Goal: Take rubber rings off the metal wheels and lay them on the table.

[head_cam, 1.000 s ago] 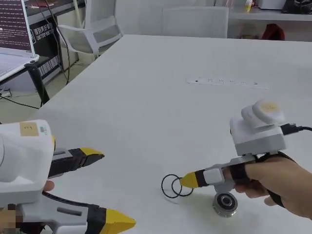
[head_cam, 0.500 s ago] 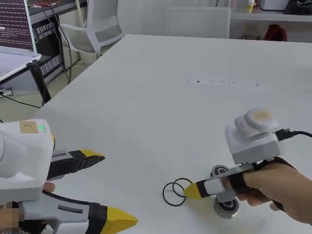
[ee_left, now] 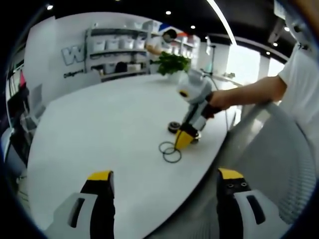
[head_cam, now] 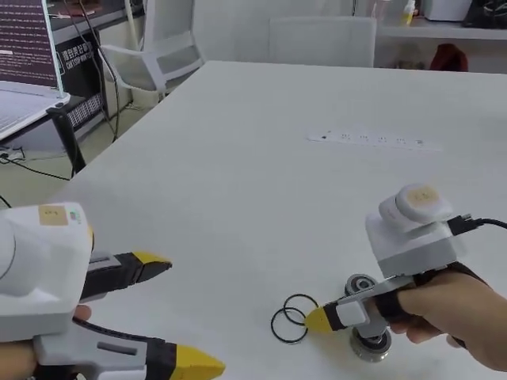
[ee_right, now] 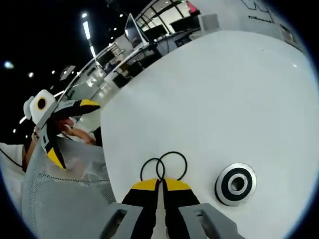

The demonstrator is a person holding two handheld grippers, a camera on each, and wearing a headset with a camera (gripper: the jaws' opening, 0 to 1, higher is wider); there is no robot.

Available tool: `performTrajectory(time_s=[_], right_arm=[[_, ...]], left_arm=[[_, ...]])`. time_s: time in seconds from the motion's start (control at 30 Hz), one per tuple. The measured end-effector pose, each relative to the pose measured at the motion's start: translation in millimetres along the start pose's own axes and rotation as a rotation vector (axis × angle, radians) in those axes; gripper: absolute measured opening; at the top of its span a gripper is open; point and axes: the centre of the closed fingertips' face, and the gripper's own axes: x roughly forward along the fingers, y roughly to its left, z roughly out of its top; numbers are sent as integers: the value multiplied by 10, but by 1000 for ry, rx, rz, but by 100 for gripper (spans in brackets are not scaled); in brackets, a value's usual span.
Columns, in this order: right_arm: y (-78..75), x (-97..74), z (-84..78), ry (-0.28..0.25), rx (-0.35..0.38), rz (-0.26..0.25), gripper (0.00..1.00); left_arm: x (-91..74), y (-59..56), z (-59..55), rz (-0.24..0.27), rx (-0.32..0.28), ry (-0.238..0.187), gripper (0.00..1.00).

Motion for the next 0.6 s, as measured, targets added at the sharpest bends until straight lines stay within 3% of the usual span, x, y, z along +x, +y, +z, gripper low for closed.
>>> performTrajectory(time_s=[0.2, 0.43, 0.6], right_arm=[[-36, -78, 49, -19, -6, -15, 4], [-43, -205, 193, -78, -21, -34, 5], [36, -309, 333, -148, -3, 2, 6]], left_arm=[[2, -5, 1, -2, 2, 2, 86], [9, -8, -13, -6, -7, 6, 86], [11, -10, -18, -7, -7, 8, 86]])
